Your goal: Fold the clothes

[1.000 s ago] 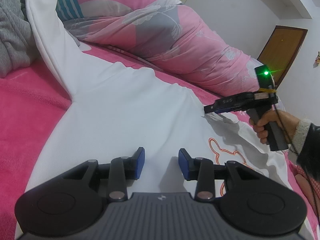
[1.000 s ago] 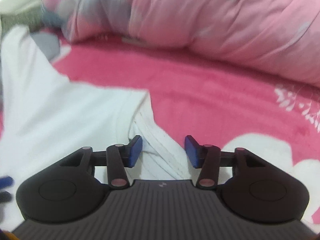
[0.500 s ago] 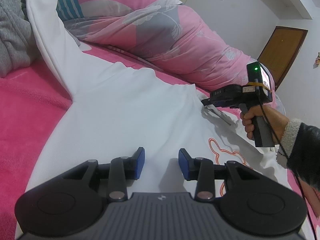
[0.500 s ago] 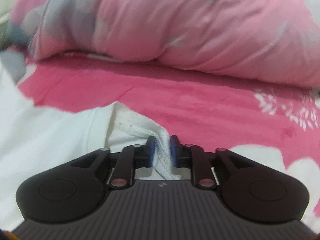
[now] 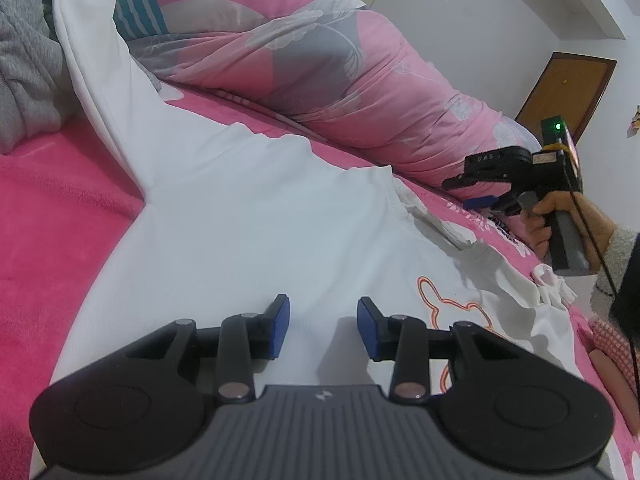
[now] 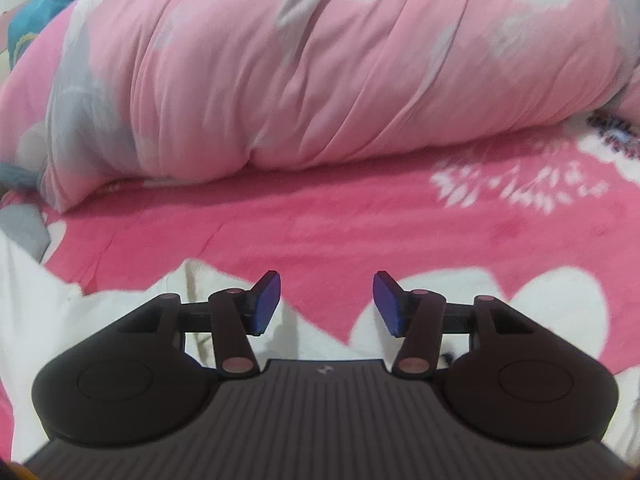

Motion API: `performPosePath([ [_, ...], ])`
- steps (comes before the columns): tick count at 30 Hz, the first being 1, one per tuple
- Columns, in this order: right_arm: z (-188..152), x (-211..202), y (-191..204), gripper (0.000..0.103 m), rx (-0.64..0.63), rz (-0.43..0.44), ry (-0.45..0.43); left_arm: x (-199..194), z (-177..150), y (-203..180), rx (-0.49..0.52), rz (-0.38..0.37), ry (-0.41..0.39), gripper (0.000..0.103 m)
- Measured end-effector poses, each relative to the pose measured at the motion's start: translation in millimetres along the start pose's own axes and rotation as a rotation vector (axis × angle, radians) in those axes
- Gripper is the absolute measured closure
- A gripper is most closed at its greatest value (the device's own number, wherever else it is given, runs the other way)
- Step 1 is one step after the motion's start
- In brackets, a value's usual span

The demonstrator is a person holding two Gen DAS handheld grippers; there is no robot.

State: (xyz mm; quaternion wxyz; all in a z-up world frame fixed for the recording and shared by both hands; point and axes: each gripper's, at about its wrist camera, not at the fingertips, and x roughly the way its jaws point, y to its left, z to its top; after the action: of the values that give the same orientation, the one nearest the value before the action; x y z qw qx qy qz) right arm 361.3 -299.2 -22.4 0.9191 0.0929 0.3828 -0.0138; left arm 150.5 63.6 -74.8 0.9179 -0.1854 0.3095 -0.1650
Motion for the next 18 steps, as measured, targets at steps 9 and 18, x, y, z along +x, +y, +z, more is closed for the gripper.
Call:
performPosePath([
  [9, 5.5, 17.3, 45.6, 0.052, -0.106, 0.161, 0.030, -0.4, -0.2, 0.0, -0.004, 0.000, -0.001, 0.064],
  [18, -3.1, 29.8, 89.7, 0.069, -0.146, 0.165, 0.126, -12.5, 0.4, -1.7, -0.004, 0.025, -0.059, 0.060],
])
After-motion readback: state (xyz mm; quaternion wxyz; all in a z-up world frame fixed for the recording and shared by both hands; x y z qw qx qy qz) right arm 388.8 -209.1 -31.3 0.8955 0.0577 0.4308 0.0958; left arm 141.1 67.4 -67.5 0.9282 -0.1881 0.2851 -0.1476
